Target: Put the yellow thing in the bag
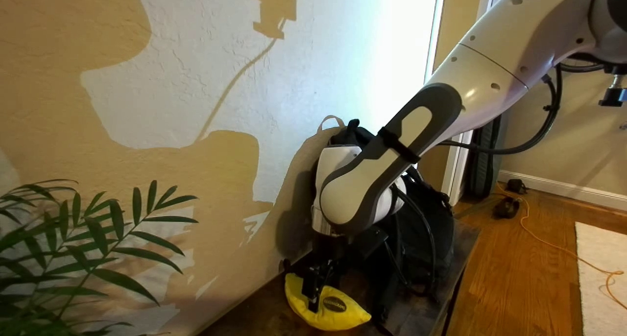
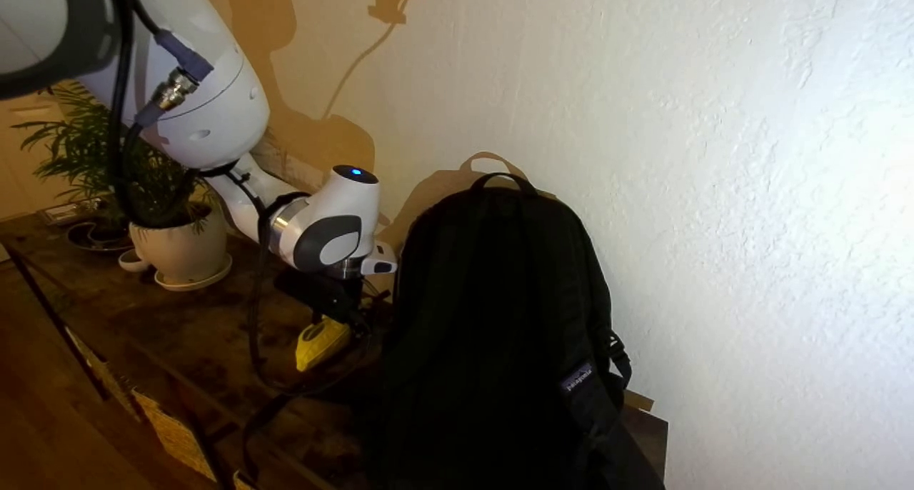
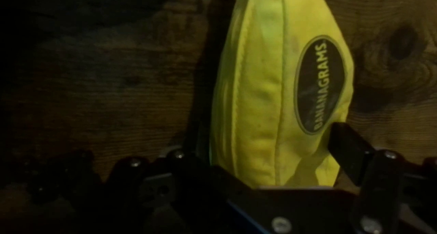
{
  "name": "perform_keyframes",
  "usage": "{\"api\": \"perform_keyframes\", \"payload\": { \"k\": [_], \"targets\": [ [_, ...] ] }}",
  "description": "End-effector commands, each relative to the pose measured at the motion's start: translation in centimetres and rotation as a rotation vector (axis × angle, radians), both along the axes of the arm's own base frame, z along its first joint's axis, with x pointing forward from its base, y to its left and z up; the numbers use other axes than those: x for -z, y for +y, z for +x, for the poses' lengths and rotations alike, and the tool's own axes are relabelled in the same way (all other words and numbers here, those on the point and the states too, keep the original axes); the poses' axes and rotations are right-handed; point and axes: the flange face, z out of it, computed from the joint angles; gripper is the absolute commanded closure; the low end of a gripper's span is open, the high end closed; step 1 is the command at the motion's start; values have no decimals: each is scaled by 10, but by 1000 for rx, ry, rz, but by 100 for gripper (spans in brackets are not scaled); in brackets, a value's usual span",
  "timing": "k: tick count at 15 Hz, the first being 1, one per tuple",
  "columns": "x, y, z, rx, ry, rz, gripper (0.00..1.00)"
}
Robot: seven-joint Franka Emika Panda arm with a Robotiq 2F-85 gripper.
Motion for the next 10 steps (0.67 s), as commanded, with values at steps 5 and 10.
{"api": "perform_keyframes", "payload": {
  "k": [5,10],
  "targets": [
    [-3,1,0,-31,13,41,58],
    [-26,6,4,-56,-13,30,88]
  ]
}}
